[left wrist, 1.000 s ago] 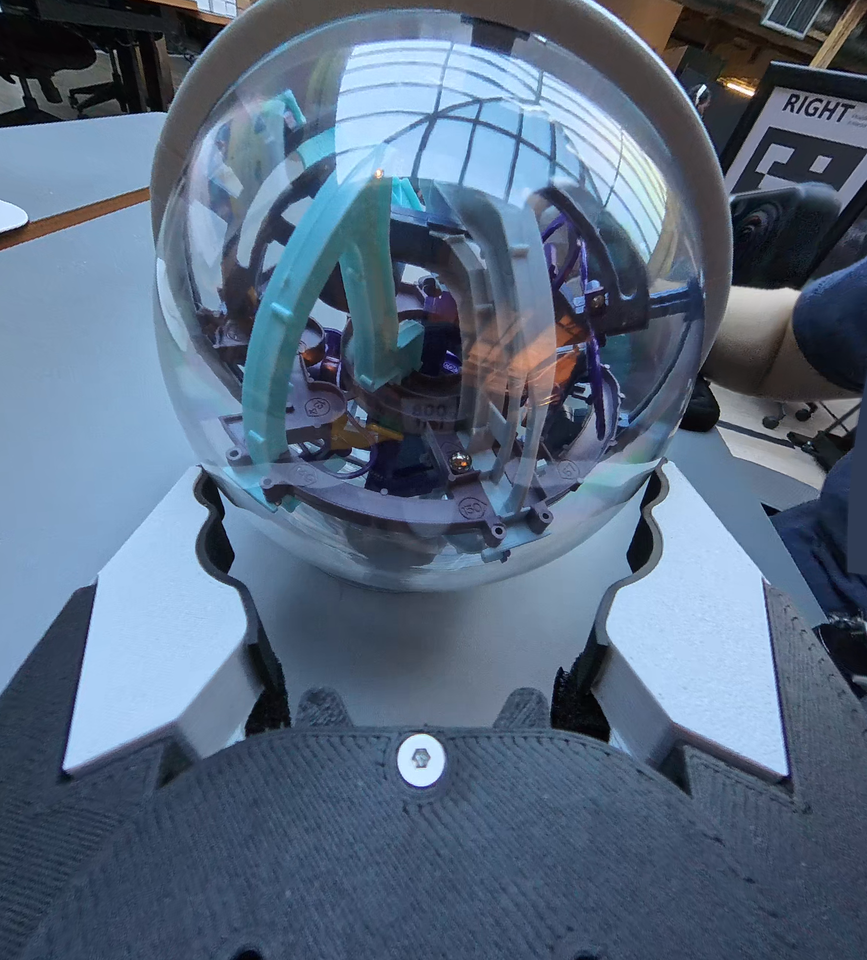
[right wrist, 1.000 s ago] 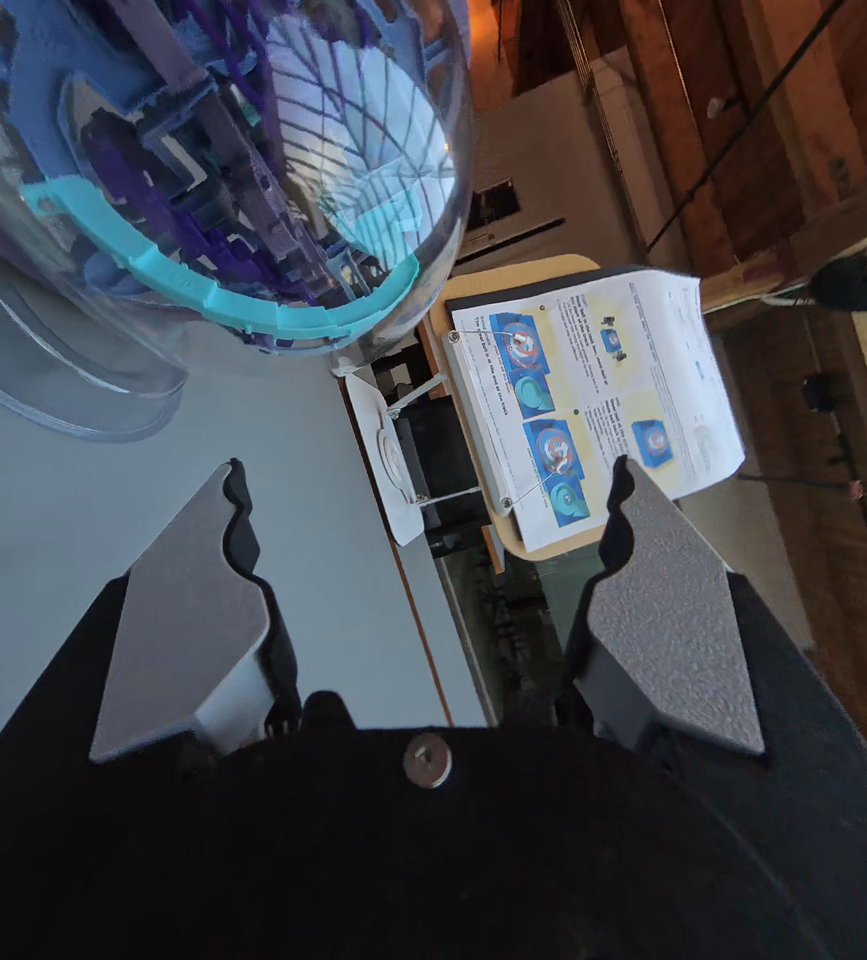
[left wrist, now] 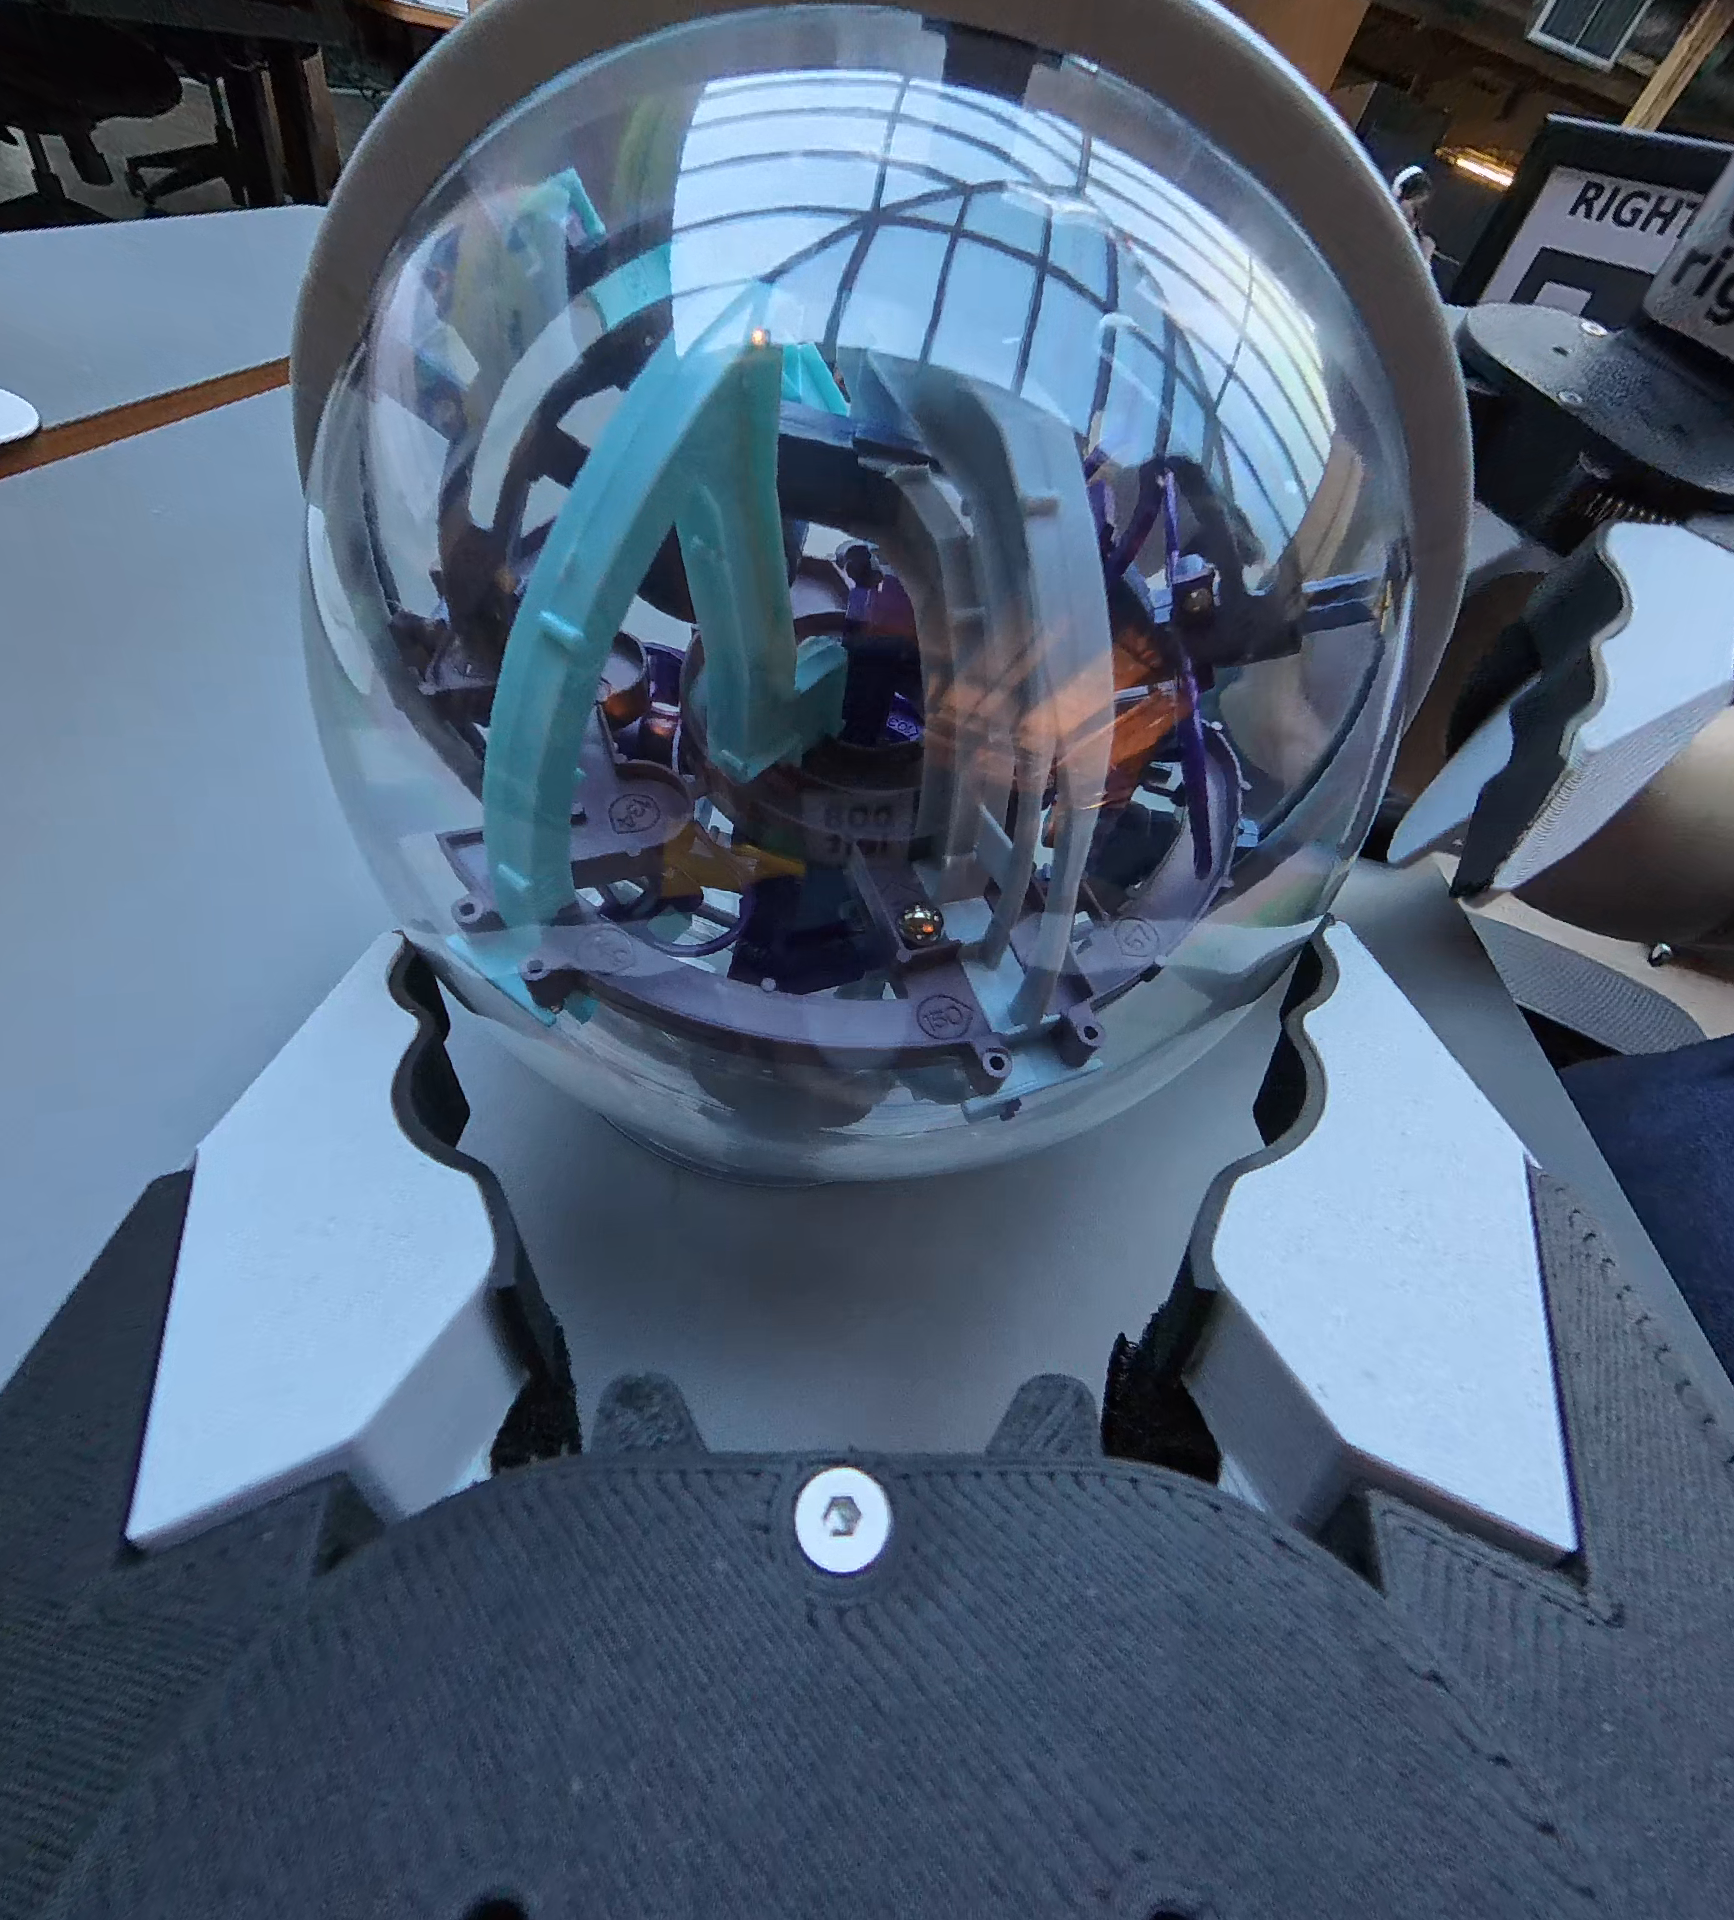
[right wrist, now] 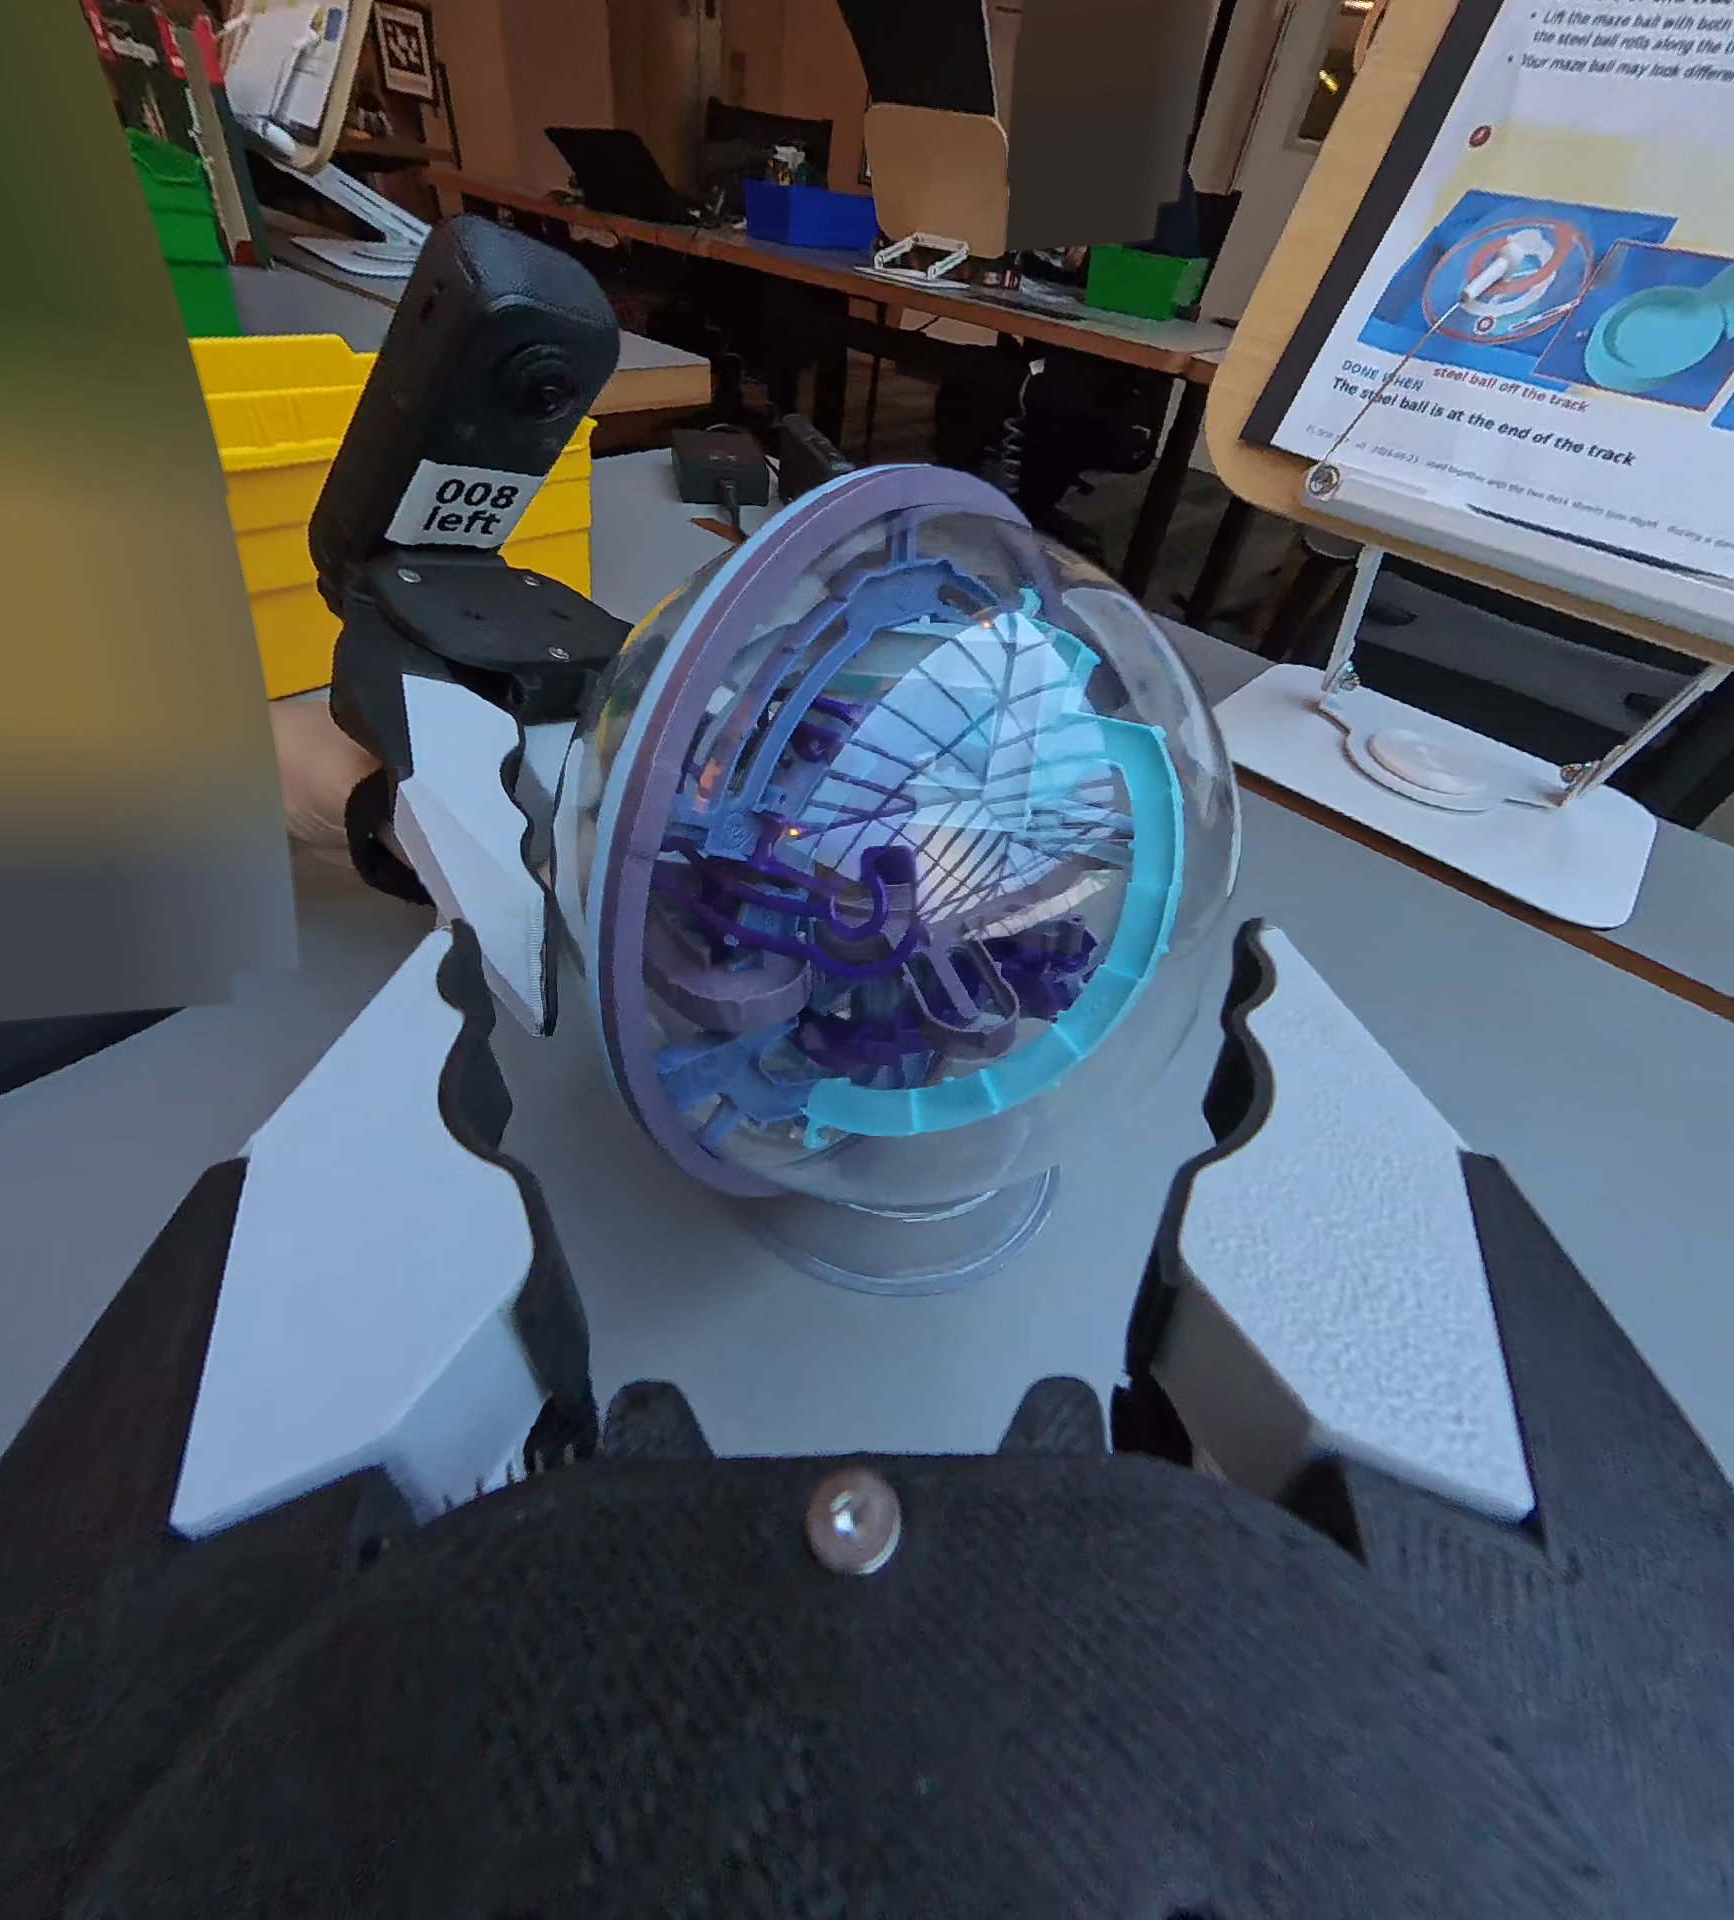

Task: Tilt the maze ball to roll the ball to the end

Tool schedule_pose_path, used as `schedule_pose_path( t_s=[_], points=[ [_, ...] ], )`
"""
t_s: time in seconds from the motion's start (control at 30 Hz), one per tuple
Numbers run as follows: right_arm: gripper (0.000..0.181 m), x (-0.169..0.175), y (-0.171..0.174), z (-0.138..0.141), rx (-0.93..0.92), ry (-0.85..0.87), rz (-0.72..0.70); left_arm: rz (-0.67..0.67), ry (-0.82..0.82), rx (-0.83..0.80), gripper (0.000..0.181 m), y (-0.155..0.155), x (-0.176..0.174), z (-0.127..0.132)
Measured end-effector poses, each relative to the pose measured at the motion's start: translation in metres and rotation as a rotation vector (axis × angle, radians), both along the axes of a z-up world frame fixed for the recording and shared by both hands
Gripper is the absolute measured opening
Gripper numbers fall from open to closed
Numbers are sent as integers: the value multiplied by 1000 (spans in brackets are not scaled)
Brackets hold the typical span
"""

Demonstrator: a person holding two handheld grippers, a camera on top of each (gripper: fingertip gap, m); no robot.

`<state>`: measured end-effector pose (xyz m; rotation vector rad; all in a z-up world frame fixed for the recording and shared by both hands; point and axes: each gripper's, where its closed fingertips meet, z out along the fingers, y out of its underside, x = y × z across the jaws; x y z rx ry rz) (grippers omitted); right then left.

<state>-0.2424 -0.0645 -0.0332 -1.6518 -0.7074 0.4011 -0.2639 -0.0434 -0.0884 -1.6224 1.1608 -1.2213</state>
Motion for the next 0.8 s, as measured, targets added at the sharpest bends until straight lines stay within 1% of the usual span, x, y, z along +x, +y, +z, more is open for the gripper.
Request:
schedule_pose_path(
  t_s=[0.03, 0.17, 0.37, 0.8],
  points=[
    [136, -3, 0, -1, -15, 5, 19, 0, 1, 0, 155, 0, 0, 0],
    [134, 0, 5, -2, -20, 3, 0, 0, 3, 1, 155, 0, 0, 0],
    [124, 5, 7, -2, -25, 9, 11, 1, 6, 2, 155, 0, 0, 0],
    [122, 13, 6, -2, -53, 49, 94, 2, 28, 24, 146, -1, -2, -1]
  ],
)
